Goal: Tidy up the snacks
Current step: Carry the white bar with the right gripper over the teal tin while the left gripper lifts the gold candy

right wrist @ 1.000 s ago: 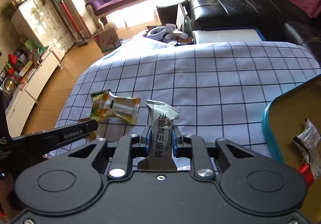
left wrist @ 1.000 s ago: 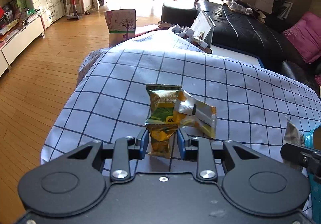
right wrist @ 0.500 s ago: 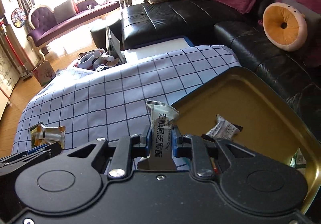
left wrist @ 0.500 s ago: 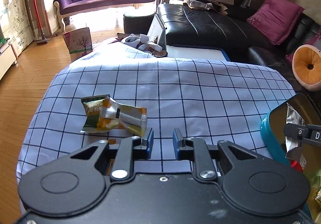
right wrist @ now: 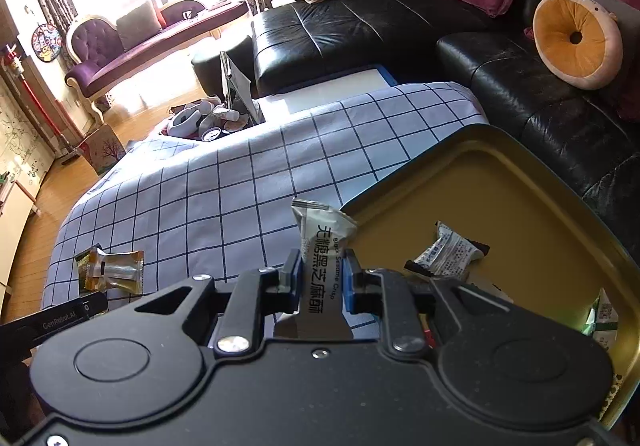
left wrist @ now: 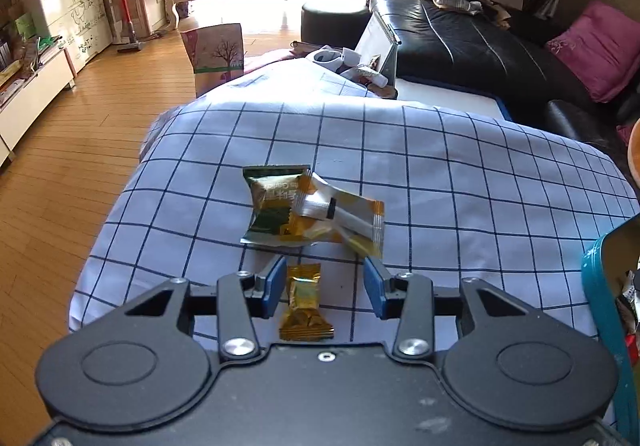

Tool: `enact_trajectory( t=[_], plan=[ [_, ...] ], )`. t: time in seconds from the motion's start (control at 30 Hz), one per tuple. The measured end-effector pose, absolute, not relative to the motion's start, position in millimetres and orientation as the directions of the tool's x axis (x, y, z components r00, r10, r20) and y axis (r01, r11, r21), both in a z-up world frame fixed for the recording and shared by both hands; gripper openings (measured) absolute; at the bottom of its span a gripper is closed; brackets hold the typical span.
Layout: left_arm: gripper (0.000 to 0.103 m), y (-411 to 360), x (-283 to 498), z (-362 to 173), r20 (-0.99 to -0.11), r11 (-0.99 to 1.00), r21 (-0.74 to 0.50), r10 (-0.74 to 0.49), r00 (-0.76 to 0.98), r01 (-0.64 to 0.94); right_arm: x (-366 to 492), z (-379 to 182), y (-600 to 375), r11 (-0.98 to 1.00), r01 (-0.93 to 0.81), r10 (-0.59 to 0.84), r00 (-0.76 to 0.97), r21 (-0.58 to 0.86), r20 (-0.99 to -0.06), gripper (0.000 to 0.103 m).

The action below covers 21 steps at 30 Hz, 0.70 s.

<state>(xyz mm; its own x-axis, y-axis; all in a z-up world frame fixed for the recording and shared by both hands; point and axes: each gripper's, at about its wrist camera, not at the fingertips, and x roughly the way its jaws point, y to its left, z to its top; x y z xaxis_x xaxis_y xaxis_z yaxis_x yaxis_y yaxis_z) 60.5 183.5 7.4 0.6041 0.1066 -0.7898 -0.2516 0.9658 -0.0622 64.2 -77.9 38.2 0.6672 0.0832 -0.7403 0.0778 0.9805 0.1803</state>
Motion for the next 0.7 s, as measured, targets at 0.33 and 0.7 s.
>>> enact_trajectory(
  t=[0.33, 0.7],
  plan=[
    [0.044, 182, 77, -20, -0.847, 0.966, -0.016, 0.125, 0.516, -0.260, 65, 37, -70, 0.982, 0.068, 0.090, 0.657, 0.178, -0.749, 0.028],
    [0.017, 179, 76, -11, -0.837, 0.956, -0.081, 0.088, 0.541, -0.281, 62, 41, -71, 0.981, 0.070, 0.087, 0.667, 0.178, -0.740, 0.028]
  ],
)
